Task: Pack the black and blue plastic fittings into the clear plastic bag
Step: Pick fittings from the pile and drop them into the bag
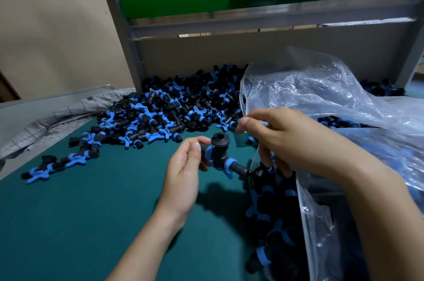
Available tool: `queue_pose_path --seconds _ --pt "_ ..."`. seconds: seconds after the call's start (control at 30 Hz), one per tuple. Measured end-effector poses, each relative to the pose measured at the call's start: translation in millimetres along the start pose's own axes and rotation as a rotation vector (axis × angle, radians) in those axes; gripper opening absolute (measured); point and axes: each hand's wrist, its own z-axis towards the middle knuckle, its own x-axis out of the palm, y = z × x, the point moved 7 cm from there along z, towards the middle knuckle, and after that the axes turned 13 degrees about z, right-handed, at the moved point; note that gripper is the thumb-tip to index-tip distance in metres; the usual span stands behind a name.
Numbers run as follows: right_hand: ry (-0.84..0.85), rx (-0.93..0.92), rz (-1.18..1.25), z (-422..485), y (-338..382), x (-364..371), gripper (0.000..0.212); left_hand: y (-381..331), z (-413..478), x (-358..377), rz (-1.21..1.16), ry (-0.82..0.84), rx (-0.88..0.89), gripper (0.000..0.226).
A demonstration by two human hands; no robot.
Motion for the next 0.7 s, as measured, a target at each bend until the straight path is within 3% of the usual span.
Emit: queue_pose_path --seconds 0.13,0.33,0.7 --pt "-0.079 -0.062 0.031 1 7 -7 0.046 -3 -8 18 -0.04 0.136 -0.012 0.027" --pt "-0.175 -0.162 0.129 -1 22 -16 0.051 -12 -25 49 -0.035 0.272 0.0 0.025" --pt "-0.17 -0.197 0.128 -3 31 -12 0.05 -40 -35 102 0.314 0.384 0.181 0.013"
